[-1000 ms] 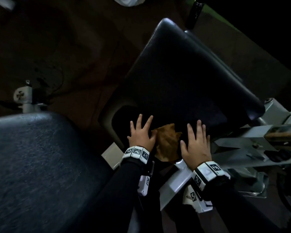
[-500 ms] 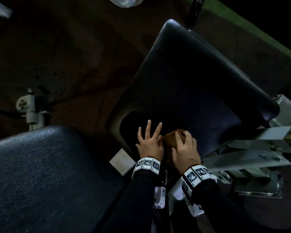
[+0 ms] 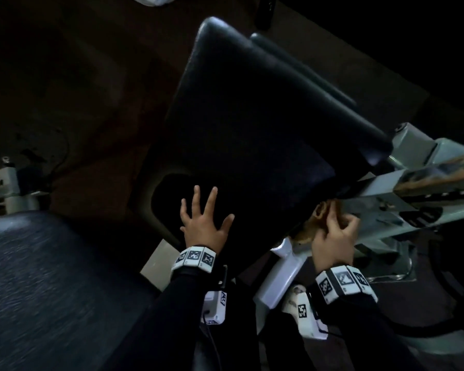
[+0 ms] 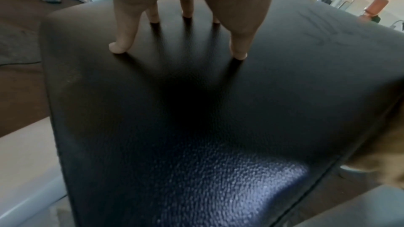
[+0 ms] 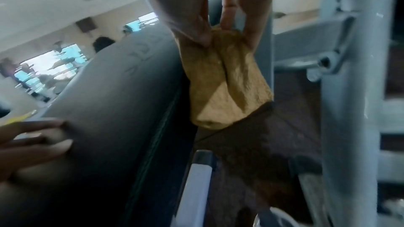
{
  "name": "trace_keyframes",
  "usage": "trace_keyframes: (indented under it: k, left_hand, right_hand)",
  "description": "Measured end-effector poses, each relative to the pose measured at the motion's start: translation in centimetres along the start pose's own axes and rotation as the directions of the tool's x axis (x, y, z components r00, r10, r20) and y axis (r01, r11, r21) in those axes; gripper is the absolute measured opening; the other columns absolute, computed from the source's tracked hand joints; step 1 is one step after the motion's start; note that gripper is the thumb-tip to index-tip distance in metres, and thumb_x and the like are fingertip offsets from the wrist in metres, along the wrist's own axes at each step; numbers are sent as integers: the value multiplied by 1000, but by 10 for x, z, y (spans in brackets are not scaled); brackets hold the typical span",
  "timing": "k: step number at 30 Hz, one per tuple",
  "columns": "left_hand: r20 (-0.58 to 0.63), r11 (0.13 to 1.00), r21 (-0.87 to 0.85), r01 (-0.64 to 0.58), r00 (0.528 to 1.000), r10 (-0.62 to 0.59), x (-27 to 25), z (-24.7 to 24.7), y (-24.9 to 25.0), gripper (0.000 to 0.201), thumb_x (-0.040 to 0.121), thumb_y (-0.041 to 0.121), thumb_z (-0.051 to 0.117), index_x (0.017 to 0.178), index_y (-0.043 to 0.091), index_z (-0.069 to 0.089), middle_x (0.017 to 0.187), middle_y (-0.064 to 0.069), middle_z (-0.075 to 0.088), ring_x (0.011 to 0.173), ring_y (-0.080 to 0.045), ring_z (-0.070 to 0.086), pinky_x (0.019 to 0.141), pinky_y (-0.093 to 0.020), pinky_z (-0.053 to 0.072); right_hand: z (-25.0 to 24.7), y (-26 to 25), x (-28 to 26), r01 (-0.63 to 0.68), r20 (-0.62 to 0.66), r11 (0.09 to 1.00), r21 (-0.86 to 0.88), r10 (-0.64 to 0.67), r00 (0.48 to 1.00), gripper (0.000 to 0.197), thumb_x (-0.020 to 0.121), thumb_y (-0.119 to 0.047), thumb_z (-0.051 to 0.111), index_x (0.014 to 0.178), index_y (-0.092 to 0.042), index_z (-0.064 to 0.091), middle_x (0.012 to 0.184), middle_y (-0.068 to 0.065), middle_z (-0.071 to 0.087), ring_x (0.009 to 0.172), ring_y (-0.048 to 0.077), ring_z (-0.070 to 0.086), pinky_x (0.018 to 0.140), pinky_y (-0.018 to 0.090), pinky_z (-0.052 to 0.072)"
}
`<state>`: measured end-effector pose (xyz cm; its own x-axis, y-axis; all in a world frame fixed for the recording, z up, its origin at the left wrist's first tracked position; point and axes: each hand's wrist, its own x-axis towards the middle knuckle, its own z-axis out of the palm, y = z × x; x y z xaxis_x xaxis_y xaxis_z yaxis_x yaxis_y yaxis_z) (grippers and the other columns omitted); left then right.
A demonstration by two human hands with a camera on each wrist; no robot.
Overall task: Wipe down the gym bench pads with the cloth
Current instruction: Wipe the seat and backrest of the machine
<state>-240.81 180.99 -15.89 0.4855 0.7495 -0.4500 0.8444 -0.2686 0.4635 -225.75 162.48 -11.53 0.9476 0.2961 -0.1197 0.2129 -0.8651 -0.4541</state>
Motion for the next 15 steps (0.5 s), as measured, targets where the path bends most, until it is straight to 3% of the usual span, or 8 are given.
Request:
trace_keyframes:
  k: [3,5,7,9,12,15]
  left_hand:
    - [-39,1000,8,-13,999,13,-1,4,-1,76,80,63,55,142,56,12,158,15,0,144,-29,-1,102,-65,33]
    - [-55,999,30,-17,998,19,0,8,-1,76,82,60,55,143,55,12,159,13,-1,144,-30,-1,105,-65,30]
    - [-65,999,43,-18,998,21,-1,13,-2,75,83,58,54,143,55,9,159,14,-4,144,-30,-3,106,-65,28]
    - [-84,998,58,-33,996,38,1,13,-3,75,82,59,54,143,55,11,159,13,-4,144,-31,-2,106,-62,29]
    - [-82,996,85,-10,996,17,0,9,-1,77,80,59,56,144,51,14,159,11,-3,144,-33,-1,105,-57,31]
    - [-67,998,60,26,997,-22,-5,13,8,77,85,54,54,146,50,8,158,15,-8,145,-26,-8,111,-58,25]
  right_hand:
    - [20,-1,-3,-193,125,975,110,179,976,51,94,-21,53,143,-13,38,145,23,32,131,36,37,102,32,31]
    - [38,-6,-3,-340,200,916,212,300,933,52,96,-33,47,143,-14,38,146,15,38,132,29,38,99,26,29]
    - [45,-3,-3,-434,219,834,339,379,899,44,97,-32,46,137,-13,48,138,13,49,127,27,44,99,28,33]
    - [44,9,-2,-421,229,801,426,355,906,39,98,-27,46,134,-15,52,134,10,54,125,25,47,98,21,33]
    - [35,31,-5,-335,252,859,386,251,935,34,94,-23,53,127,-14,59,122,6,62,116,23,55,78,5,30]
    - [25,40,-2,-315,284,863,396,211,935,38,91,-19,58,129,-20,56,124,1,60,114,16,53,79,0,27]
